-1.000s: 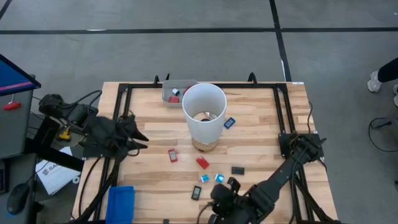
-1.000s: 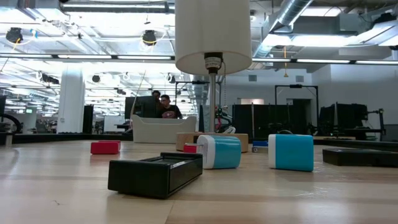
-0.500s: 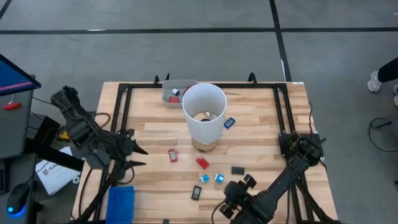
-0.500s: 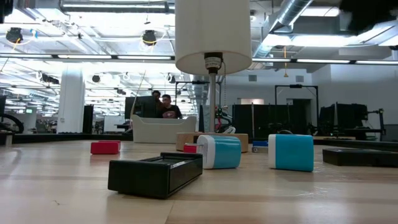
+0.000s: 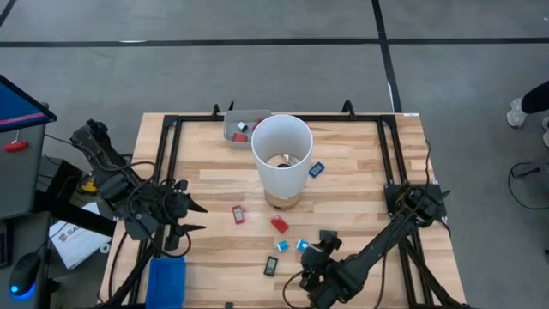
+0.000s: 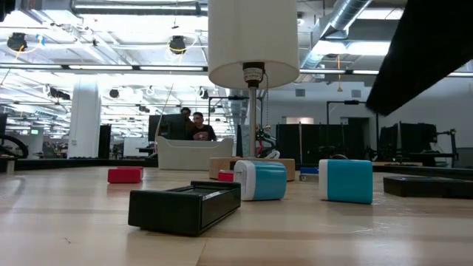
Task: Pick & Place Office items
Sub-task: Put the right blue charger adapter into the gray bin
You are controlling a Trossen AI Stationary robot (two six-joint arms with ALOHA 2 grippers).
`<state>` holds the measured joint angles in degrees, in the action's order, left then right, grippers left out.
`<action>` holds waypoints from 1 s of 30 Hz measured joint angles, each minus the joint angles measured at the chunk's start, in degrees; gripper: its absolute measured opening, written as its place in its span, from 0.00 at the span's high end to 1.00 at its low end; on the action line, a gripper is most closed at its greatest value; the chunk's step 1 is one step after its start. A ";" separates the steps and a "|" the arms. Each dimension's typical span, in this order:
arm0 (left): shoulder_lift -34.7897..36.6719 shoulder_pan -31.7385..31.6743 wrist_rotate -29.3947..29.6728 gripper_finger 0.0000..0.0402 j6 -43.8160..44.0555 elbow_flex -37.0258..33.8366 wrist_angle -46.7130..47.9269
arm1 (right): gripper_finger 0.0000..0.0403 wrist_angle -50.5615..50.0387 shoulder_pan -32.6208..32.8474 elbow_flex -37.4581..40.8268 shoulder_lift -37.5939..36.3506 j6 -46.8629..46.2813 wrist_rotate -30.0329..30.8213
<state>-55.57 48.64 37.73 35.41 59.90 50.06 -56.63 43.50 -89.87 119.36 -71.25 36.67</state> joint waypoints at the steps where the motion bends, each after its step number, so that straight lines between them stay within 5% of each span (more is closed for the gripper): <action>1: 0.00 0.00 0.00 0.50 0.39 0.00 0.00 | 0.24 0.60 -0.41 0.46 -0.01 1.19 -0.26; 30: 0.00 0.00 -0.22 0.51 3.18 0.00 -0.15 | 0.33 17.53 -3.49 12.37 0.06 2.76 -3.64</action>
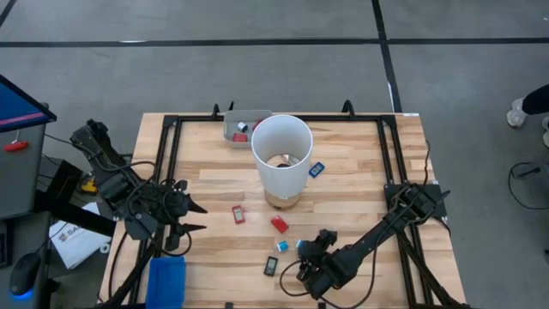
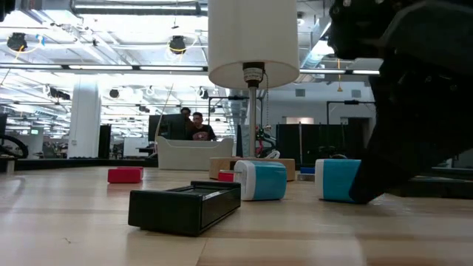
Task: Pick & Place Office items
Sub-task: Put the right blue charger adapter into the gray bin
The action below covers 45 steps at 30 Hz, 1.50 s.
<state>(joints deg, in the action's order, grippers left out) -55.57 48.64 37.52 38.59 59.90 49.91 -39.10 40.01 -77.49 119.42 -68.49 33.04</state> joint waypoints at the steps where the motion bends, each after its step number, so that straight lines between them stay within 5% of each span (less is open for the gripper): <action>1: 0.02 0.00 -0.08 0.52 0.31 0.00 0.00 | 0.34 0.25 -0.15 -0.03 -0.01 0.00 0.05; 24: 0.02 -0.02 -0.61 0.54 1.32 0.00 -0.76 | 0.57 0.62 -0.27 -0.09 -0.04 -1.85 -0.61; 45: 0.02 -0.02 -0.81 0.54 1.16 0.00 -2.40 | 0.55 1.60 -3.29 -0.11 -0.04 -2.03 -0.04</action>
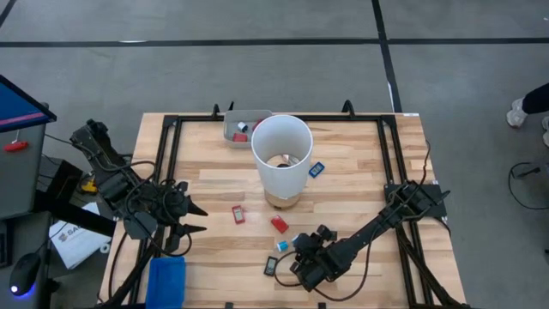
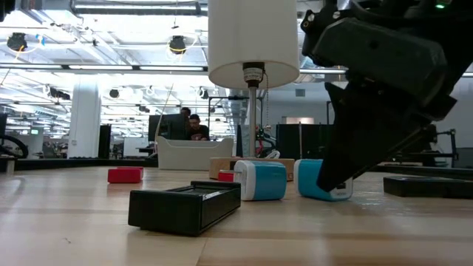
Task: Pick & Place Office items
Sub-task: Put the right blue charger adapter into the gray bin
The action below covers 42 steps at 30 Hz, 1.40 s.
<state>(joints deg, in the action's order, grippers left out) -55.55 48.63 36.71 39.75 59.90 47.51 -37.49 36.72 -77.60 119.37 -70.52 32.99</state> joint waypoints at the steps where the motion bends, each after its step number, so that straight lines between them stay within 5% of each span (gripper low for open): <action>1: 0.00 0.01 0.00 0.54 0.00 0.00 0.00 | 0.56 -0.12 -0.06 0.00 0.00 0.00 -0.04; 8: 0.00 -0.01 -0.70 0.55 -0.01 0.00 0.02 | 0.67 -0.06 -0.17 -0.02 -0.07 -0.36 -0.90; 21: 0.00 0.46 -0.77 0.56 -0.33 0.00 0.02 | 0.66 2.38 5.37 -0.05 -0.07 -16.34 -0.53; 28: -0.01 0.94 -0.85 0.56 -1.98 0.00 0.00 | 0.67 5.42 9.19 -6.17 -0.02 -18.01 2.20; 34: -1.31 3.11 -0.63 0.56 -12.46 0.02 -5.39 | 0.66 7.05 11.51 -16.43 -0.02 -15.86 8.04; 42: -9.62 2.99 0.81 0.55 -36.89 0.02 -24.45 | 0.67 15.82 10.08 -28.44 -0.02 -1.71 9.59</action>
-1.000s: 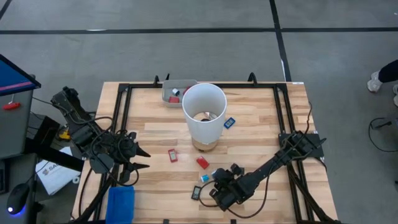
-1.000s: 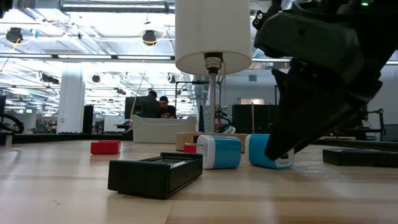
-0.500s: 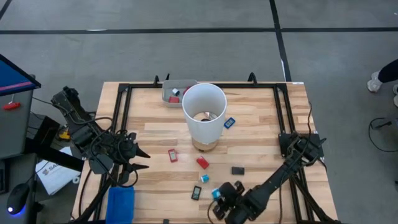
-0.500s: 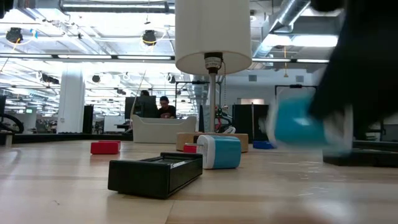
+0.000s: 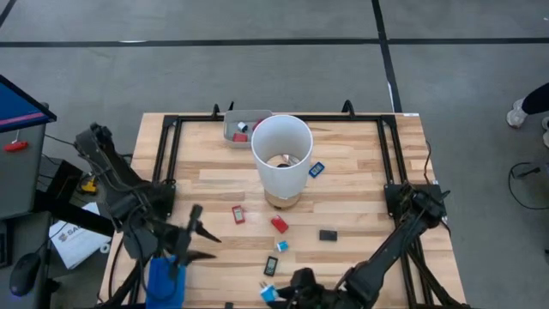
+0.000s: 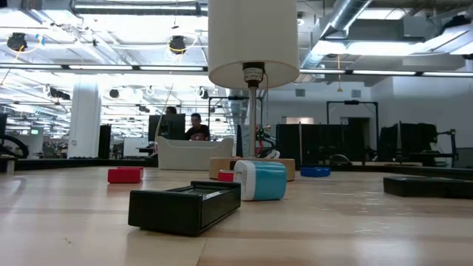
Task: Pick & Place Office items
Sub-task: Put the right blue charger adapter into the gray bin
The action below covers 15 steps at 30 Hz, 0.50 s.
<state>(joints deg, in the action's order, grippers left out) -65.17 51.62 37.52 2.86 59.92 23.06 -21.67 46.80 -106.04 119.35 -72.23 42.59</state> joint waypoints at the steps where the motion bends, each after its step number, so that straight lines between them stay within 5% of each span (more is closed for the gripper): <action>1: -1.04 -0.13 0.00 0.55 -2.48 0.00 -2.77 | 0.67 1.03 -0.42 -0.97 0.00 1.55 0.00; 7: -4.48 -0.24 -1.62 0.44 -14.65 0.00 -15.89 | 0.67 5.41 -2.84 -4.02 -0.02 8.13 -0.07; 15: -4.65 -0.24 -4.85 0.33 -18.03 0.00 -17.21 | 0.67 11.75 -5.83 -4.04 -0.02 13.55 -2.21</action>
<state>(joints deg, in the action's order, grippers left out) -69.82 51.37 32.67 -15.18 59.92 5.85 -9.92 40.97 -110.08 119.33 -58.68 40.38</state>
